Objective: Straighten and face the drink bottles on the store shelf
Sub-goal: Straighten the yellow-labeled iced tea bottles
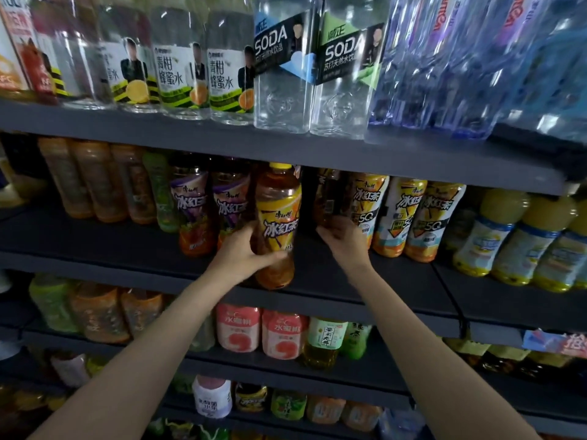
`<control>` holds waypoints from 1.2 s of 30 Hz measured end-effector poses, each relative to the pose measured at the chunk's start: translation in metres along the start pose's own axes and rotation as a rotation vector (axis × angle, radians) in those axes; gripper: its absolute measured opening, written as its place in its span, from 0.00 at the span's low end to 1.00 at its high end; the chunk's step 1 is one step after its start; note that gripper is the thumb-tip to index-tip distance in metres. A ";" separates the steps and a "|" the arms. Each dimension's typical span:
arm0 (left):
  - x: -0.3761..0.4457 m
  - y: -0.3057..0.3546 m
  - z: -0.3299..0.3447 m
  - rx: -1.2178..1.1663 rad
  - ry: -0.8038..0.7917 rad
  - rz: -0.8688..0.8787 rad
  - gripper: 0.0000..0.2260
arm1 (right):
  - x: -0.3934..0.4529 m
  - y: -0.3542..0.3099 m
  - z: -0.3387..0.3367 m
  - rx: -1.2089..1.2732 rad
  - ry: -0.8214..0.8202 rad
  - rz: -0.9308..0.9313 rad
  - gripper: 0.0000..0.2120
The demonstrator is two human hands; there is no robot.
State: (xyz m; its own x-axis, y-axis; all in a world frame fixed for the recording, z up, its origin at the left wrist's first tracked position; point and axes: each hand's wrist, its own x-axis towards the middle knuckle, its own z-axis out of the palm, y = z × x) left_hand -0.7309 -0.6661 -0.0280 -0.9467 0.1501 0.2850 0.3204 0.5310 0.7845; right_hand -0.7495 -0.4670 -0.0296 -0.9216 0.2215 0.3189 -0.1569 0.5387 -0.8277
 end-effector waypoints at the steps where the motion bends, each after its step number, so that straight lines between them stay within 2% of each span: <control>1: 0.002 -0.002 -0.001 0.005 -0.007 0.001 0.28 | 0.011 0.003 0.006 -0.066 0.018 -0.007 0.23; 5: 0.009 -0.006 -0.007 -0.037 -0.083 0.002 0.25 | 0.058 0.003 0.035 -0.098 0.095 -0.006 0.36; 9: 0.015 -0.010 -0.010 -0.089 -0.135 -0.005 0.24 | 0.097 0.009 0.061 -0.156 0.096 0.194 0.33; 14: 0.013 -0.016 -0.006 -0.150 -0.119 0.028 0.23 | 0.113 0.018 0.077 -0.213 0.210 0.274 0.30; 18: 0.012 -0.021 -0.005 -0.177 -0.107 0.018 0.24 | 0.092 0.013 0.079 -0.175 0.264 0.208 0.31; 20: 0.011 -0.020 -0.005 -0.162 -0.116 0.018 0.24 | 0.071 0.010 0.074 -0.143 0.258 0.184 0.33; 24: 0.009 -0.017 -0.005 -0.139 -0.122 -0.005 0.27 | 0.017 0.006 0.050 -0.065 0.238 0.143 0.32; 28: 0.007 -0.013 -0.005 -0.127 -0.127 -0.037 0.28 | -0.016 0.002 0.030 -0.055 0.249 0.124 0.36; 32: 0.005 -0.009 -0.006 -0.087 -0.144 -0.051 0.28 | -0.020 -0.013 0.015 0.198 0.294 0.160 0.34; 36: 0.005 -0.007 -0.007 -0.043 -0.154 -0.074 0.30 | -0.040 -0.009 -0.008 0.576 0.086 0.272 0.27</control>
State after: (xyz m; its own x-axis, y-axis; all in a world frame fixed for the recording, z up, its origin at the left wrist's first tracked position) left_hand -0.7377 -0.6750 -0.0284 -0.9607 0.2394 0.1407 0.2477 0.5098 0.8239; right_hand -0.7082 -0.4739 -0.0311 -0.9272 0.3662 0.0787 -0.1092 -0.0632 -0.9920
